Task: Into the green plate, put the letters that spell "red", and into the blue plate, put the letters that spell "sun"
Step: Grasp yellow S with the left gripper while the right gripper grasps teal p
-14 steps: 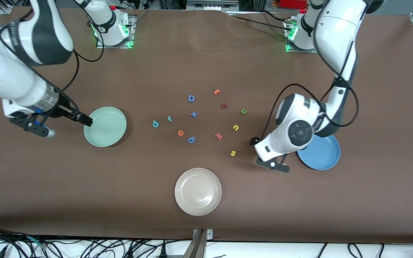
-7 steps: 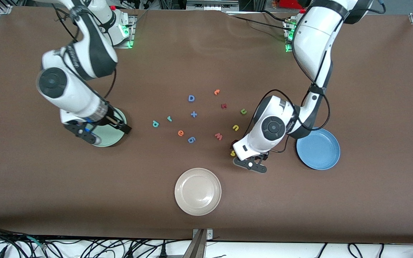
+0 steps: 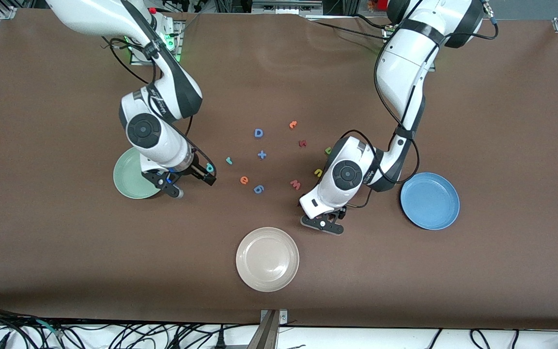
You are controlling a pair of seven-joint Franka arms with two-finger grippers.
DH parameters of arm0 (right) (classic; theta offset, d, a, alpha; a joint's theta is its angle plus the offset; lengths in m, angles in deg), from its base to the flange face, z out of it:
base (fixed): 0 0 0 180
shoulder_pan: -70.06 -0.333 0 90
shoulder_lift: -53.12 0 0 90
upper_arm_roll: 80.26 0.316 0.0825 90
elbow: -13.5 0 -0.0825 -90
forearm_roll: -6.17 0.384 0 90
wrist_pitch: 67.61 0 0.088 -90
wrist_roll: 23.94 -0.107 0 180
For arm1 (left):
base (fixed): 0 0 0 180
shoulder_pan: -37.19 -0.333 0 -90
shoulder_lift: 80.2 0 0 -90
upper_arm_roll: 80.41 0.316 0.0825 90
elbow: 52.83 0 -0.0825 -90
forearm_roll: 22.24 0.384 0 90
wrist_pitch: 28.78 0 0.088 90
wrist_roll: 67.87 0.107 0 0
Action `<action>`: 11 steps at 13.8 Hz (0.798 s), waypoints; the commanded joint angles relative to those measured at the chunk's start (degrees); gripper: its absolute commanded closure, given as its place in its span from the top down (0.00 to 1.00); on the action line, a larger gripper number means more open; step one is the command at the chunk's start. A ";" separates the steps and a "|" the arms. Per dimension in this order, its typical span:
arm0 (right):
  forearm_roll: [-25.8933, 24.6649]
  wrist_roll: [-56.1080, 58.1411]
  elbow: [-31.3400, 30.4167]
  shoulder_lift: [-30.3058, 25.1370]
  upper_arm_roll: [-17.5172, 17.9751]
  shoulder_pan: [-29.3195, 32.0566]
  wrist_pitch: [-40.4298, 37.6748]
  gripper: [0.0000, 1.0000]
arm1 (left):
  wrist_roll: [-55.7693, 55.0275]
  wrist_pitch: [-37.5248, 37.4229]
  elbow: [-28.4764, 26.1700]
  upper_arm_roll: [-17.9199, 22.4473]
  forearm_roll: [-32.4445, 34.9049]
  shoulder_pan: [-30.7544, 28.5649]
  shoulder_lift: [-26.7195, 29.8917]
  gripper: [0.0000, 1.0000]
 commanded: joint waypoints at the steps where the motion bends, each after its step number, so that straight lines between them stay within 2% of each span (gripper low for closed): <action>1: -1.25 -2.46 -3.03 0.19 -0.46 -0.23 2.63 0.99 | -0.76 -0.33 2.03 1.06 1.24 1.58 -0.99 0.94; 2: -1.25 -4.91 -3.73 0.63 -0.46 -0.23 2.63 0.99 | -1.37 -0.42 1.94 1.06 1.51 1.67 -0.90 0.91; 4: -1.25 -10.89 -4.52 1.60 -0.37 -0.67 2.89 0.99 | -1.90 -0.42 1.76 1.06 2.48 1.76 -0.81 0.77; 11: -1.07 -17.57 -5.23 3.97 -0.46 -0.84 3.68 0.99 | -6.55 -0.86 0.80 1.06 6.95 2.20 -0.46 0.39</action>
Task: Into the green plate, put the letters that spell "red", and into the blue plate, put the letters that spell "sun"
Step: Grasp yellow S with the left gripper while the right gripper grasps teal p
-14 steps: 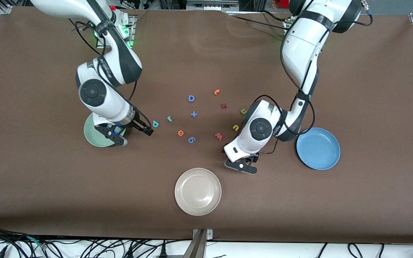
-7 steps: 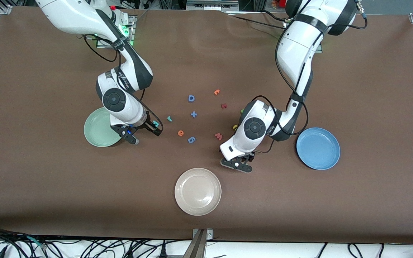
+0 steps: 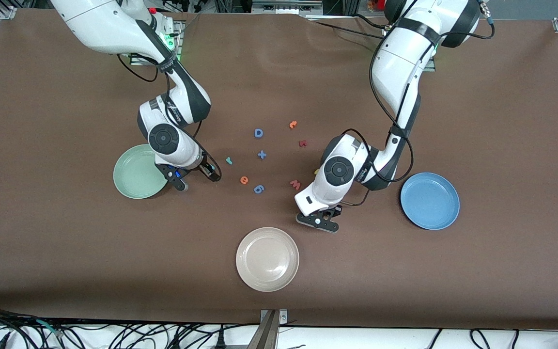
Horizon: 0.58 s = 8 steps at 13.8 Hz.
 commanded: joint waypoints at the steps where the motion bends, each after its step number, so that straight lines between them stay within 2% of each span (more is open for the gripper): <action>1: -0.99 -5.48 -0.48 0.65 -0.10 -0.13 2.53 0.98 | -3.75 -0.87 0.62 0.73 2.73 0.84 -0.39 0.34; 4: -0.99 -6.28 -1.09 1.26 -0.10 -0.13 4.03 0.98 | -5.34 -1.92 0.18 0.73 2.74 1.19 -0.21 0.22; 6: -0.99 -6.37 -3.11 1.09 -0.01 -0.13 6.13 0.96 | -6.57 -2.80 0.18 0.73 2.74 1.27 -0.12 0.19; 8: -0.99 -6.63 -6.53 1.00 -0.01 -0.13 11.39 0.95 | -6.66 -2.80 0.09 0.73 2.74 1.27 -0.03 0.16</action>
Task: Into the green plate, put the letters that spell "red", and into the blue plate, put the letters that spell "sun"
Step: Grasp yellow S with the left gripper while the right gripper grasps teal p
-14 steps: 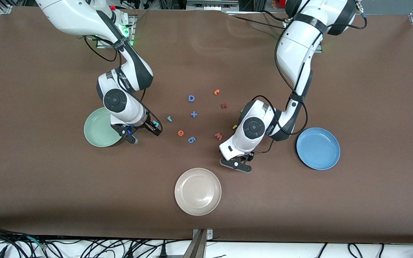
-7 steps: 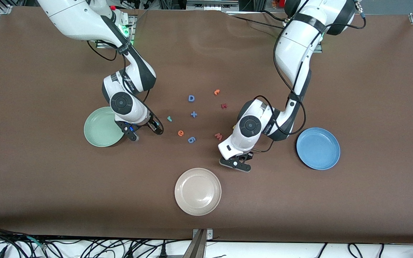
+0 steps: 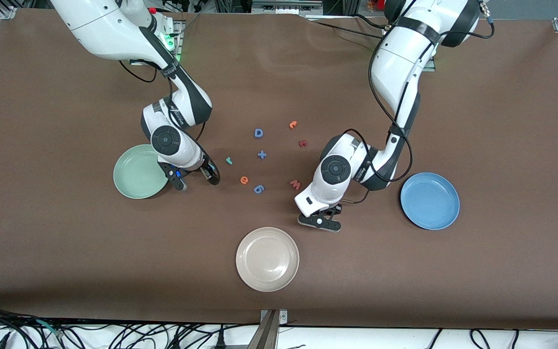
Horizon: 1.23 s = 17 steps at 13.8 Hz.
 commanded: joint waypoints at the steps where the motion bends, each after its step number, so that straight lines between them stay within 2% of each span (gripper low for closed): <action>1: -0.99 -3.19 -4.66 -0.50 0.05 -0.13 7.31 0.95 | -1.85 -1.74 -0.05 0.57 1.23 0.95 -0.15 0.15; 4: -0.99 -4.52 -4.67 -0.59 0.14 -0.13 7.77 0.95 | -1.85 -1.83 0.04 0.57 1.23 0.86 -0.15 0.16; 6: -0.99 -4.69 -4.67 -0.68 0.14 -0.22 7.86 0.92 | -1.85 -2.01 -0.05 0.57 1.23 0.86 -0.15 0.22; 7: -0.99 -4.69 -4.67 -0.68 0.14 -0.22 7.86 0.87 | -1.85 -2.09 -0.05 0.57 1.23 0.86 -0.15 0.28; 9: -0.99 -4.61 -4.67 -0.68 0.22 -0.22 7.86 0.76 | -2.11 -2.09 -0.05 0.57 1.23 0.94 -0.07 0.34; 11: -0.99 -4.61 -4.67 -0.68 0.22 -0.13 7.86 0.71 | -2.64 -2.44 -0.05 0.57 1.23 1.03 -0.07 0.36; 13: -0.99 -4.52 -4.67 -0.68 0.14 -0.13 7.86 0.56 | -2.73 -3.32 -0.05 0.57 1.23 1.47 0.02 0.36; 17: -0.99 -3.90 -4.67 -0.59 0.14 -0.13 7.77 0.37 | -2.64 -4.81 -0.40 0.57 1.31 1.38 0.46 0.39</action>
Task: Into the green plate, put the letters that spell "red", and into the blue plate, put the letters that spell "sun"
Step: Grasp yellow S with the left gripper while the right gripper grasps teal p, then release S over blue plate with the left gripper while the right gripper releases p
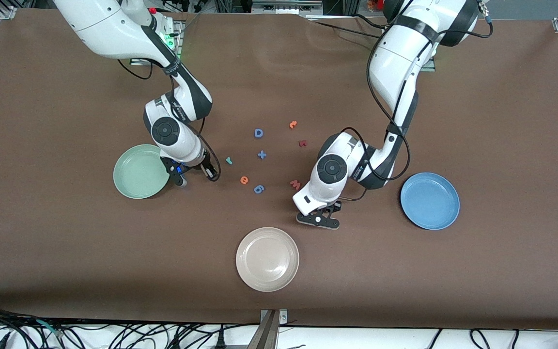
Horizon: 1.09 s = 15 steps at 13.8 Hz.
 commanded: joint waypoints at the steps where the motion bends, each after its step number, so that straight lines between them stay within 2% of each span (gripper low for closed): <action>1: -0.99 -0.72 -0.92 0.13 -0.05 -0.10 0.12 0.34 | -1.16 -3.14 -0.63 0.44 1.31 0.75 0.45 0.39; 5: -0.99 -0.54 -0.48 -0.39 -0.05 -0.10 -0.41 0.34 | -1.25 -3.49 -1.07 0.36 1.31 0.75 0.63 0.39; 7: -0.99 -0.28 -0.04 -1.71 -0.14 -0.01 -1.89 0.34 | -2.03 -3.49 -0.98 0.36 1.31 0.84 0.54 0.34; 10: -0.82 0.42 3.20 -3.82 -0.31 0.52 -10.13 0.34 | -2.91 -3.49 -0.98 0.36 1.22 0.84 0.54 0.23; 15: 0.58 6.99 8.30 -7.07 -0.49 3.76 -22.18 0.34 | -1.78 -5.32 -0.45 0.44 1.22 -0.56 2.03 0.17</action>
